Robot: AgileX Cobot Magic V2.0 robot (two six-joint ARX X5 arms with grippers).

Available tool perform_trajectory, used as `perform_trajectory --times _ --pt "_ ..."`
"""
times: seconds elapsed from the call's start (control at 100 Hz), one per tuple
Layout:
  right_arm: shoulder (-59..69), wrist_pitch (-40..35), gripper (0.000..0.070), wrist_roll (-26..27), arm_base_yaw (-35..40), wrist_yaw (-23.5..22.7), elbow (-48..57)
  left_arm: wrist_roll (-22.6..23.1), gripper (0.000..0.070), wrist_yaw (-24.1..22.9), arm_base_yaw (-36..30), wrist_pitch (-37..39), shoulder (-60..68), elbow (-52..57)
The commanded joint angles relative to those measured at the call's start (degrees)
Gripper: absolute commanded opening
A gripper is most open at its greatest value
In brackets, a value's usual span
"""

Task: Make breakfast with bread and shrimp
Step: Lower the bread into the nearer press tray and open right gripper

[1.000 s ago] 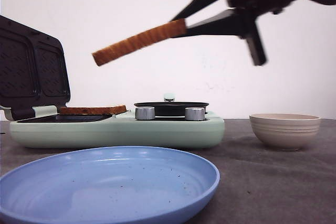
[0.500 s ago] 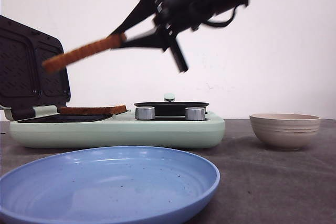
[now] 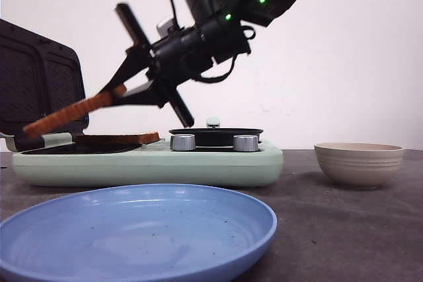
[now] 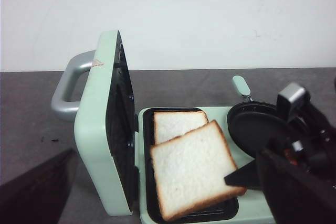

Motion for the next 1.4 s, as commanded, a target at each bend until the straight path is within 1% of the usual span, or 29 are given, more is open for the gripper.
perform_trajectory --times 0.0,0.04,0.11,0.23,0.35,0.47,0.49,0.51,0.58,0.6,0.62,0.65,0.74,0.82,0.86,0.89,1.0,1.09,1.2,1.39 --pt "1.16 0.72 0.0000 0.70 1.11 2.08 1.75 -0.15 0.0638 -0.11 0.04 0.57 0.24 0.61" --pt "1.40 0.79 0.0000 0.68 1.64 3.48 1.75 -0.15 0.0638 -0.11 0.04 0.57 0.26 0.61" --pt "1.40 0.76 0.0000 0.70 1.88 4.46 1.75 -0.13 0.0638 -0.11 0.04 0.57 0.28 0.61" --pt "1.70 0.48 0.0000 0.92 2.29 4.57 1.75 -0.09 0.0638 -0.11 0.04 0.57 0.28 0.61" --pt "1.73 -0.70 0.0000 0.46 2.89 7.02 1.75 -0.09 0.0638 -0.11 0.04 0.57 0.28 0.61" --pt "1.73 -0.72 0.0000 0.09 3.02 7.15 1.75 -0.09 0.0638 -0.11 0.04 0.57 0.26 0.61" --pt "1.73 -0.81 0.0017 0.02 3.02 7.26 1.75 -0.09 0.0638 -0.11 0.04 0.57 0.26 0.61" --pt "1.73 -0.94 0.0050 -0.02 3.02 7.43 1.75 -0.09 0.0638 -0.11 0.04 0.55 0.26 0.61" --pt "1.73 -1.46 0.0242 -0.59 3.02 7.63 1.75 -0.09 0.0638 -0.09 0.04 0.55 0.26 0.61" --pt "1.73 -1.55 0.0288 -0.79 3.02 7.74 1.75 -0.09 0.0638 -0.11 0.04 0.55 0.26 0.61" --pt "1.73 -1.68 0.0318 -0.98 3.02 7.76 1.75 -0.09 0.0638 -0.11 0.04 0.55 0.26 0.61" --pt "1.73 -1.92 0.0341 -1.31 3.02 7.89 1.75 -0.09 0.0638 -0.11 0.04 0.55 0.26 0.61" --pt "1.73 -2.89 0.0360 -2.64 3.02 8.52 1.75 -0.09 0.0638 -0.11 0.04 0.55 0.28 0.61" --pt "1.68 -3.63 0.0461 -3.32 2.99 8.74 1.75 -0.09 0.0638 -0.11 0.04 0.55 0.28 0.61" --pt "1.68 -4.04 0.0498 -3.54 2.99 8.98 1.75 -0.09 0.0638 -0.11 0.04 0.55 0.28 0.61" --pt "1.68 -4.24 0.0511 -3.85 2.99 8.98 1.75 -0.07 0.0638 -0.09 0.04 0.55 0.28 0.61" --pt "1.62 -5.35 0.0514 -4.70 2.99 8.96 1.77 0.00 0.0638 -0.11 0.04 0.55 0.28 0.61" --pt "1.57 -6.86 0.0560 -5.95 2.99 9.01 2.01 0.00 0.0638 -0.09 0.04 0.55 0.28 0.61" --pt "1.31 -8.28 0.0561 -7.61 2.99 9.18 2.05 0.00 0.0638 -0.09 0.04 0.55 0.28 0.61" --pt "0.39 -10.27 0.0561 -9.99 2.93 10.97 2.08 0.00 0.0638 -0.09 0.04 0.52 0.28 0.61"
